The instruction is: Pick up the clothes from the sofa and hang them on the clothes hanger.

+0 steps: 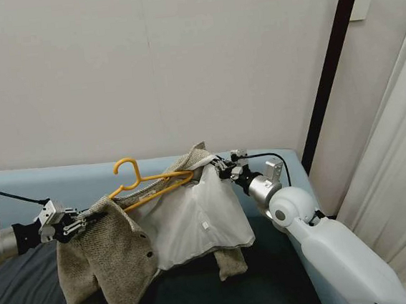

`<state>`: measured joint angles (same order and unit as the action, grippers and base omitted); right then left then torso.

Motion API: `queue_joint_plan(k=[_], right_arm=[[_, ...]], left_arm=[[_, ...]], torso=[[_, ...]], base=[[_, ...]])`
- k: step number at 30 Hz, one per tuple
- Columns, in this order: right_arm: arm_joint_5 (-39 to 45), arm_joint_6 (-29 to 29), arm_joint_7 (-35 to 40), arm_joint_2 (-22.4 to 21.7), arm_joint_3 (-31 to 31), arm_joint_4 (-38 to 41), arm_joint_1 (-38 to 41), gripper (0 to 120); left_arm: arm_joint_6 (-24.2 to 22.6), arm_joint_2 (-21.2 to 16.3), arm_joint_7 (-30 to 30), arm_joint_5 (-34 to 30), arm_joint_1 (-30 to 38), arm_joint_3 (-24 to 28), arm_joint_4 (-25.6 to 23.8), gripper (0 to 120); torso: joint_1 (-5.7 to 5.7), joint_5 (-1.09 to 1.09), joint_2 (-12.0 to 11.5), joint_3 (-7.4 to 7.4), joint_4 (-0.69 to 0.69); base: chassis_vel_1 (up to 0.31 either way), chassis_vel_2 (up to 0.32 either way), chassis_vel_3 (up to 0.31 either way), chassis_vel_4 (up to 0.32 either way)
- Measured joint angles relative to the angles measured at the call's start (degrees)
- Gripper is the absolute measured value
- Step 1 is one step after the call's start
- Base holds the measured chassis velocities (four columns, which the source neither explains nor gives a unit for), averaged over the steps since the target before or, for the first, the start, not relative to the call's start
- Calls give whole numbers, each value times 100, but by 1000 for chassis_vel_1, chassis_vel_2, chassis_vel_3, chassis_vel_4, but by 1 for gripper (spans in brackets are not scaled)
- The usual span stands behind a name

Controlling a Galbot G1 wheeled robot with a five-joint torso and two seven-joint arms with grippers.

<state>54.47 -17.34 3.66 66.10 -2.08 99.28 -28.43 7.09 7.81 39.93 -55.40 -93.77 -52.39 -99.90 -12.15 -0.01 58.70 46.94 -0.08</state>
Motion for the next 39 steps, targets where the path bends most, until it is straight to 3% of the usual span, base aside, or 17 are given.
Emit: queue_joint_plan(k=[11, 20, 34, 39], right_arm=[[559, 588, -550, 54, 154, 102, 133, 0], [502, 726, -749, 24, 92, 359, -48, 0], [110, 979, -687, 177, -323, 824, -809, 0], [-546, 1234, -653, 344, -644, 649, -1016, 0]], left_arm=[[3, -30, -41, 115, -29, 70, 21, 8], [2, -39, -501, -129, 15, 43, -9, 8], [7, 37, -730, -440, 43, 33, -153, 8], [8, 66, -721, -559, 55, 4, -400, 8]], torso=[[0, 0, 1, 0, -1], [0, 0, 1, 0, -1], [0, 0, 1, 0, -1], [0, 1, 1, 0, -1]], base=[[0, 0, 0, 0], [0, 0, 0, 0], [0, 0, 0, 0], [0, 0, 0, 0]])
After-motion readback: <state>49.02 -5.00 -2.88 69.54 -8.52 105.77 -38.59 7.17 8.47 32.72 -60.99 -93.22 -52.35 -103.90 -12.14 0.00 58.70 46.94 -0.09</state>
